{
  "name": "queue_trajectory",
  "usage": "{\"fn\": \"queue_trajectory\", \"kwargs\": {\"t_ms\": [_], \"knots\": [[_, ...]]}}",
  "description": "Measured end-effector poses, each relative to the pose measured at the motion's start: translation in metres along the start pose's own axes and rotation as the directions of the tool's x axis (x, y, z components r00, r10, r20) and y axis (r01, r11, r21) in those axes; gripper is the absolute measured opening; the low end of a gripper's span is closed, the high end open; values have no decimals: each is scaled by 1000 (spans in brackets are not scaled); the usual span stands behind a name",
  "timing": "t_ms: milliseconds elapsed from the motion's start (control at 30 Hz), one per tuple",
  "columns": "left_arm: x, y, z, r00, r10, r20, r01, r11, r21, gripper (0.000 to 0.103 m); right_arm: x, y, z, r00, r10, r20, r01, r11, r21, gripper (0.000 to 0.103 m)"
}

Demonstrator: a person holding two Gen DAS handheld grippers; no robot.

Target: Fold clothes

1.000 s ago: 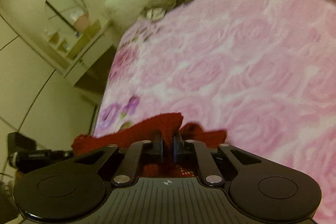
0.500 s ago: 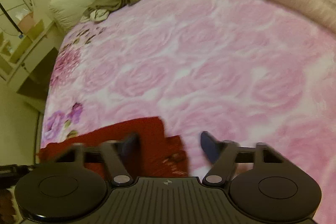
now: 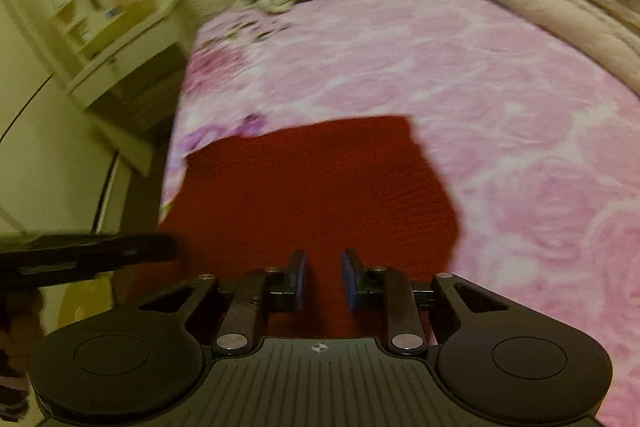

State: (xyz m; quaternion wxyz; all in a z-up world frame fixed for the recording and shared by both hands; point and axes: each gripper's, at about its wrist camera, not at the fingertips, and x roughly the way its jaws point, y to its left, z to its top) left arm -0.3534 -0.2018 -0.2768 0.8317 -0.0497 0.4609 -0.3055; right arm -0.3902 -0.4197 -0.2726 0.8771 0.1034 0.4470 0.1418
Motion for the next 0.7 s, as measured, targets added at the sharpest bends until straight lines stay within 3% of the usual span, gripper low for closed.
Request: {"fn": "queue_trajectory", "kwargs": {"t_ms": [133, 300, 500, 700], "knots": [[43, 0, -8, 993, 84, -79, -81, 995, 51, 1, 41, 14, -5, 996, -76, -50, 67, 985, -159, 23], [63, 7, -2, 993, 78, -87, -74, 996, 45, 3, 69, 11, -2, 992, -104, -72, 85, 969, -232, 23], [72, 16, 2, 995, 54, -80, -52, 998, 20, 3, 83, -3, 8, 993, -77, -92, 59, 980, -188, 23], [52, 8, -6, 993, 91, -75, -89, 996, 33, 2, 37, -10, 15, 999, -17, -36, 16, 1000, -17, 24]]}}
